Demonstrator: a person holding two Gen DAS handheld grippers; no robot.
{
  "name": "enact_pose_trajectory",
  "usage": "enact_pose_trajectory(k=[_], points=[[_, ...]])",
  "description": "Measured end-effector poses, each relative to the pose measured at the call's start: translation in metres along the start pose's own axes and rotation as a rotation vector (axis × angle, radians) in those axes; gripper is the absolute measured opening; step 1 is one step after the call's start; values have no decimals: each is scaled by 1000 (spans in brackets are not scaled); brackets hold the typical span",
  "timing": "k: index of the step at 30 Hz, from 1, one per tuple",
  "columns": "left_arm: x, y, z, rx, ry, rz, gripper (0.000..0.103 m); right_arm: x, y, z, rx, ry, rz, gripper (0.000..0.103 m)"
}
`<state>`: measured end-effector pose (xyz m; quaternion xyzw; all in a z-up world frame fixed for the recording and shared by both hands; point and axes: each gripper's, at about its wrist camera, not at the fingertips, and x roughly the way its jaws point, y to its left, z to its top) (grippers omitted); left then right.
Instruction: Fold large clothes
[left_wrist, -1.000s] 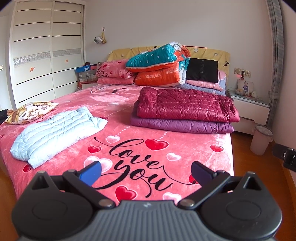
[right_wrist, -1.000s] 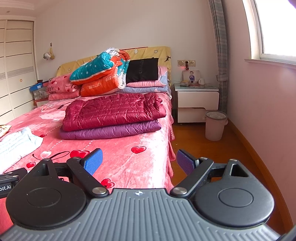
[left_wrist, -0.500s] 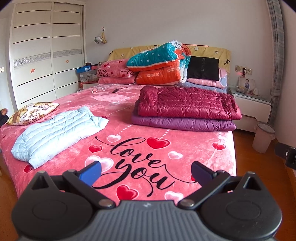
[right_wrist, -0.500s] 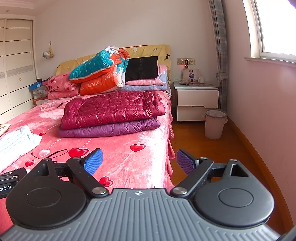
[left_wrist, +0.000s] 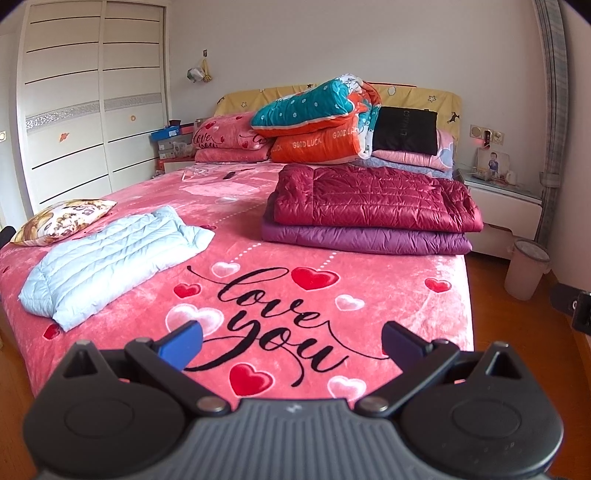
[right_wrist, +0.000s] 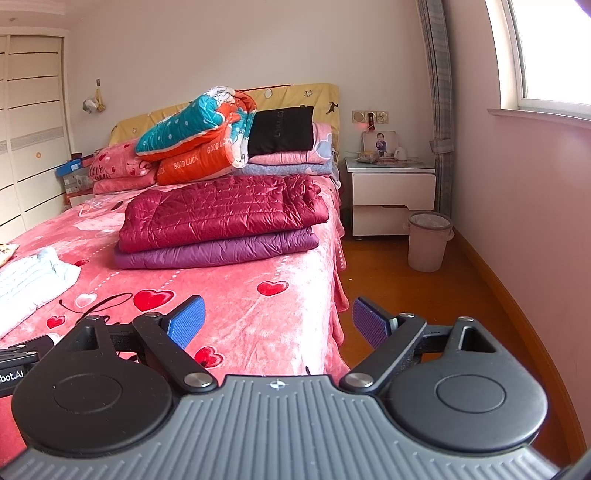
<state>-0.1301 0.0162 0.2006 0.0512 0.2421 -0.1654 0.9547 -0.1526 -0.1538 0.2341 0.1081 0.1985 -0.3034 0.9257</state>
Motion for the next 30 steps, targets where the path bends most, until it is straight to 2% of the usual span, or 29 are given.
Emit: enact_pose_trajectory(k=[24, 30], points=[[10, 2, -7, -25, -9, 6, 102, 14, -1, -7, 2, 25, 3, 103], [28, 6, -13, -35, 42, -1, 102, 24, 1, -12, -14, 27, 9, 103]])
